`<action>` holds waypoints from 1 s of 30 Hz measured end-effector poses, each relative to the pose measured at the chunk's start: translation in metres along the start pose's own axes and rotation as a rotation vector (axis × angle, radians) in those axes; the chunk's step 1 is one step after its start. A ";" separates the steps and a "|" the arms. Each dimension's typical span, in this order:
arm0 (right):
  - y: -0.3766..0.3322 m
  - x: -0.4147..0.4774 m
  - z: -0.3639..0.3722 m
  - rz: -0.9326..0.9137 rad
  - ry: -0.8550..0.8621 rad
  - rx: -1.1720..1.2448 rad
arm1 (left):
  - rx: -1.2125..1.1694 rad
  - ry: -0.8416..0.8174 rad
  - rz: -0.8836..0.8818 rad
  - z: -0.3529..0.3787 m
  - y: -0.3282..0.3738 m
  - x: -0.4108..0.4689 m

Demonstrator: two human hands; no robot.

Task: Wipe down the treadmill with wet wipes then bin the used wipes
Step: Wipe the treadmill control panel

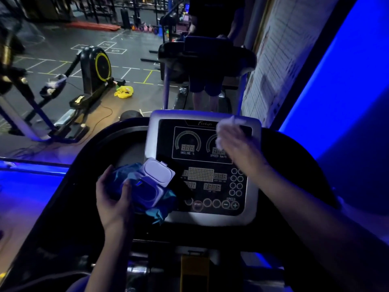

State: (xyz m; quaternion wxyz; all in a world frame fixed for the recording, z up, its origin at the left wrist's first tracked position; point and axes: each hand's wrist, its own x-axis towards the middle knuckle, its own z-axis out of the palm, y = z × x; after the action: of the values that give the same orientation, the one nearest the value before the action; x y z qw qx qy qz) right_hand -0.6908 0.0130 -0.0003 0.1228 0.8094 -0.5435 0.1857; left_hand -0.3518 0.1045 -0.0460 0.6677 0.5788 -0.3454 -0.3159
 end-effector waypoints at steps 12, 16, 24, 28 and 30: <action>-0.060 -0.085 0.053 -0.381 -0.126 -0.141 | -0.042 -0.039 0.054 0.007 0.012 -0.003; 0.006 -0.026 0.011 -0.041 -0.073 -0.211 | -0.058 -0.049 0.035 0.011 0.013 -0.009; -0.001 -0.072 0.032 -0.218 0.045 -0.204 | -0.037 -0.049 0.040 0.010 0.008 -0.008; -0.041 -0.128 0.055 -0.397 -0.210 0.037 | -0.040 -0.050 0.061 0.008 0.007 -0.006; -0.036 -0.118 0.053 -0.399 -0.191 0.124 | -0.034 -0.055 0.063 0.011 0.008 -0.008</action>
State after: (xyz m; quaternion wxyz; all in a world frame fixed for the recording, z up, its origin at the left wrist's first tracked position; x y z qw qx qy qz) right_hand -0.6886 0.1036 -0.0993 0.0552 0.9206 -0.3695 0.1135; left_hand -0.3647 0.1060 -0.0383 0.6774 0.5473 -0.3763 -0.3162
